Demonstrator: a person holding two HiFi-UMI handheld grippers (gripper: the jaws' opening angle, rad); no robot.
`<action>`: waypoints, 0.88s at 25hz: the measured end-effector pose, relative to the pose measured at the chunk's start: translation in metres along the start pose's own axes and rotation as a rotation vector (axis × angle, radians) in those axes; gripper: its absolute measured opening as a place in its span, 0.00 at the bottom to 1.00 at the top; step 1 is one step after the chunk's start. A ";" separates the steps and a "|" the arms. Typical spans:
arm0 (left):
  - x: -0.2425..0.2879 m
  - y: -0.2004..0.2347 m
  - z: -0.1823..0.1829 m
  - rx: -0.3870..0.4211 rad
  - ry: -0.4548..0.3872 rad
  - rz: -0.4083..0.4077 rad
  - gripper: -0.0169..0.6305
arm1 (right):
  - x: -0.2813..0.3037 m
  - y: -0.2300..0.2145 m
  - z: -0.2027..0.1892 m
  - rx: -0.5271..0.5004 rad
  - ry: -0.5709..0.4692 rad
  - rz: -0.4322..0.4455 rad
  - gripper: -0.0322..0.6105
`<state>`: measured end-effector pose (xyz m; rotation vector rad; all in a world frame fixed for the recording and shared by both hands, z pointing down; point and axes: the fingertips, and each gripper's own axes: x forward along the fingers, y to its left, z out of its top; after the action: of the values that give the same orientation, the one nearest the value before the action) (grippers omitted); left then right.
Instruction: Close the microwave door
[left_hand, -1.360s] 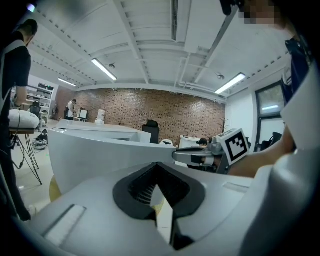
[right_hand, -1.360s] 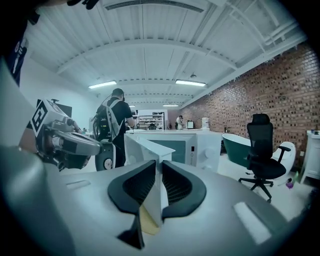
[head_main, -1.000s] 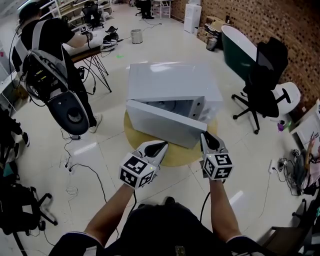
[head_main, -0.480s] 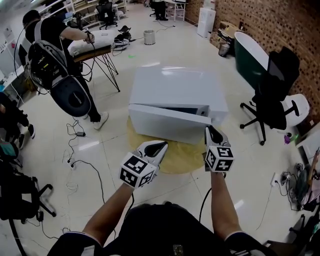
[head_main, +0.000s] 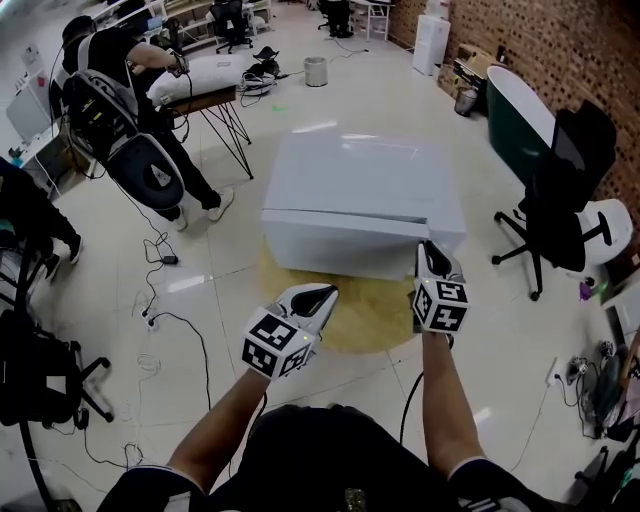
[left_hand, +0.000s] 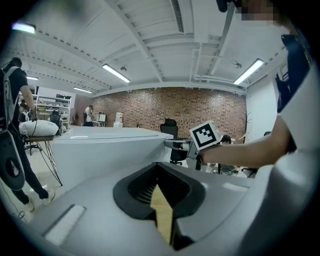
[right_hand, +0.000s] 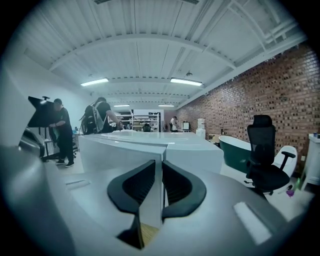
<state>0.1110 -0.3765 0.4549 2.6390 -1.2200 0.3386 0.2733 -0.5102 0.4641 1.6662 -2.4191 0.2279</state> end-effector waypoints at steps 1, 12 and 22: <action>0.001 0.000 -0.001 -0.002 0.000 0.002 0.05 | 0.000 -0.001 0.000 -0.005 0.000 -0.014 0.12; 0.006 -0.005 -0.006 -0.017 0.015 -0.009 0.05 | 0.011 -0.006 0.005 0.029 0.032 -0.073 0.15; 0.005 -0.002 -0.006 -0.028 0.003 -0.004 0.05 | 0.014 -0.012 0.005 0.063 0.021 -0.113 0.15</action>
<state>0.1149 -0.3774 0.4615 2.6156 -1.2097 0.3229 0.2789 -0.5286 0.4630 1.8111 -2.3165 0.3055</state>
